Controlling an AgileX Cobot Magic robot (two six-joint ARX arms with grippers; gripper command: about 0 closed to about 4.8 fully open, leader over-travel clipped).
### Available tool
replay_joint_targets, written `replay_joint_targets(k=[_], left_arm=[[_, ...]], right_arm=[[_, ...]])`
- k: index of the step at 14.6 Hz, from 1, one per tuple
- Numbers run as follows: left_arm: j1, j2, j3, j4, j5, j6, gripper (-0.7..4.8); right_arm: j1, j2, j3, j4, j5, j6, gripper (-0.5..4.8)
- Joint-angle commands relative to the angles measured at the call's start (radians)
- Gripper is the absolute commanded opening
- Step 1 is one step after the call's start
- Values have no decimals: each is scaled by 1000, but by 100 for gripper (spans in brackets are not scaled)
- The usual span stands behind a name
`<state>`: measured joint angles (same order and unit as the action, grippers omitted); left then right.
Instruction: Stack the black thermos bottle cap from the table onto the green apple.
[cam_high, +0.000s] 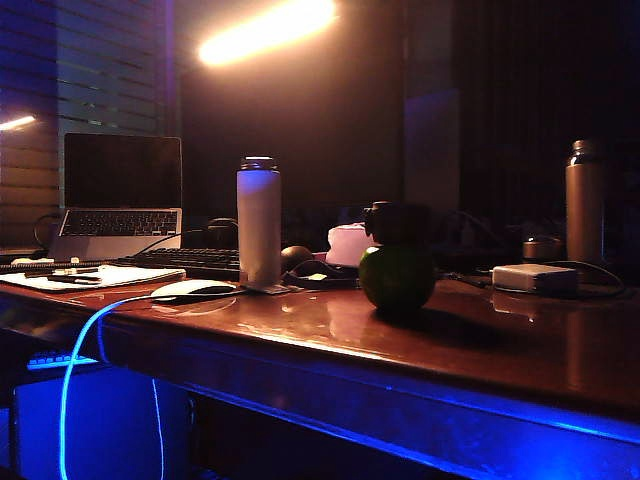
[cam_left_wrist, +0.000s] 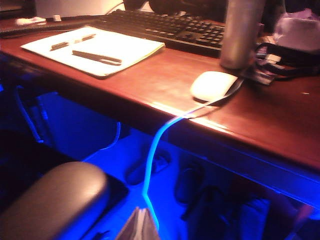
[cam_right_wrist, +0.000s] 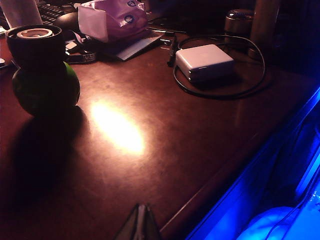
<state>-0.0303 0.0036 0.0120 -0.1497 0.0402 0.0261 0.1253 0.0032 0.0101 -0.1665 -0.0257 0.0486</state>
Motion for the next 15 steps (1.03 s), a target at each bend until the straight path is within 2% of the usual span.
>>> replay_joint_targets(k=[1,6,15], left_arm=[[-60,-3,-6,-28,1,0,-2],[-78,-3,-6,-28,5,0,-2],[-78,-3,-6,-28,5,0,-2]], right_arm=[[-30,-1,-4,10,1,4,-5],[-96,-1,-4,10,1,4,-5],[-97,-1,-4,10,1,4,-5]])
